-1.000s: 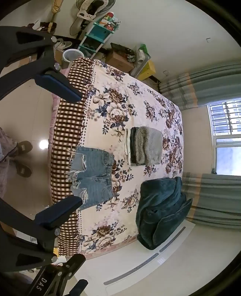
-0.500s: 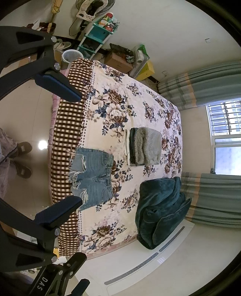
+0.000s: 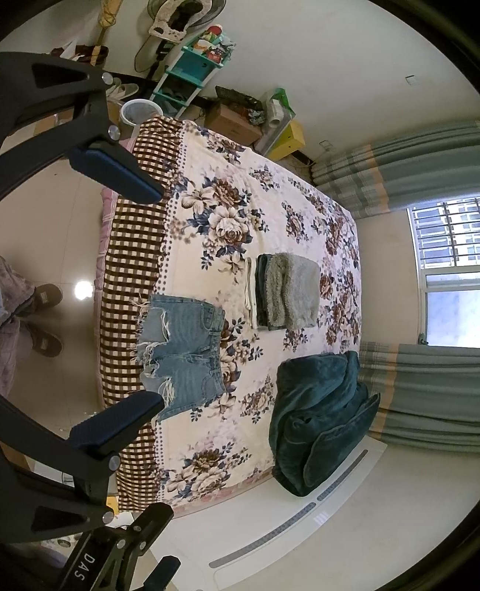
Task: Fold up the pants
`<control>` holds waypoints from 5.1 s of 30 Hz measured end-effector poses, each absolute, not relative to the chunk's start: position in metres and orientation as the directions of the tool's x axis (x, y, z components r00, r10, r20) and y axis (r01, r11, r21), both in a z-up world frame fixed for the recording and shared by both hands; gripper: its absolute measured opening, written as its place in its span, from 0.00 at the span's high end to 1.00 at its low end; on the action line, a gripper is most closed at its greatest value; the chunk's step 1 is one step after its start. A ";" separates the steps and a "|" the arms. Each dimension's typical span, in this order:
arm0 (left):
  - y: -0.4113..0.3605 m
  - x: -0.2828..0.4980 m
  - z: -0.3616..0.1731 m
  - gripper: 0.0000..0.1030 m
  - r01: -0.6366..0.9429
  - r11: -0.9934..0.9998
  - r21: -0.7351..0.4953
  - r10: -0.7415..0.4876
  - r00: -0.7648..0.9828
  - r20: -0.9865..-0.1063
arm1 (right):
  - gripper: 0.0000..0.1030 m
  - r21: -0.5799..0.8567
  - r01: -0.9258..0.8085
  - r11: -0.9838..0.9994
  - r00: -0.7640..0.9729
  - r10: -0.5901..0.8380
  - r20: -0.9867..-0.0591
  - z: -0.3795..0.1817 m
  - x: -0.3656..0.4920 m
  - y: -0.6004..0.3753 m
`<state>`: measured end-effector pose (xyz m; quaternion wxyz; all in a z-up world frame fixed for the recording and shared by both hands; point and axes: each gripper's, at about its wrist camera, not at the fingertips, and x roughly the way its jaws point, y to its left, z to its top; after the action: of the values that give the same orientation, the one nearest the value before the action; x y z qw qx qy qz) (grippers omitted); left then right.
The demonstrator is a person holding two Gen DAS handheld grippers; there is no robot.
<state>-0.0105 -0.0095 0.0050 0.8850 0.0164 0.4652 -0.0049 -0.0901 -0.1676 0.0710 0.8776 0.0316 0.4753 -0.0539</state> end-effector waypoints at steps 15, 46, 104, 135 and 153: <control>-0.010 -0.011 0.005 0.00 0.023 0.999 0.025 0.007 0.568 -0.823 | 0.00 0.004 0.125 0.992 0.543 -0.065 -0.837 0.074 -0.092 -0.163; -0.019 -0.017 0.014 0.00 0.027 0.999 0.021 0.002 0.567 -0.824 | 0.00 0.001 0.121 0.993 0.538 -0.065 -0.841 0.087 -0.107 -0.153; -0.372 0.228 -0.583 0.00 -0.179 0.981 0.069 0.048 -0.122 -0.991 | 0.41 0.279 -0.026 0.960 -0.184 0.269 -0.945 -0.578 0.404 -0.465; -0.302 0.263 -0.561 0.92 -0.232 0.964 -0.127 -0.125 0.024 -0.992 | 0.79 0.282 -0.160 0.946 -0.171 0.255 -0.952 -0.611 0.459 -0.346; -0.106 0.214 -0.411 0.96 -0.474 0.820 -0.321 -0.168 0.338 -0.926 | 0.88 0.278 -0.341 0.898 0.025 0.304 -0.952 -0.428 0.437 -0.220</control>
<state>0.2138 -0.1059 -0.4109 0.7672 -0.2831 0.5668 0.0996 0.4367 -0.2203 -0.4283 0.7159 -0.0137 0.6608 0.2253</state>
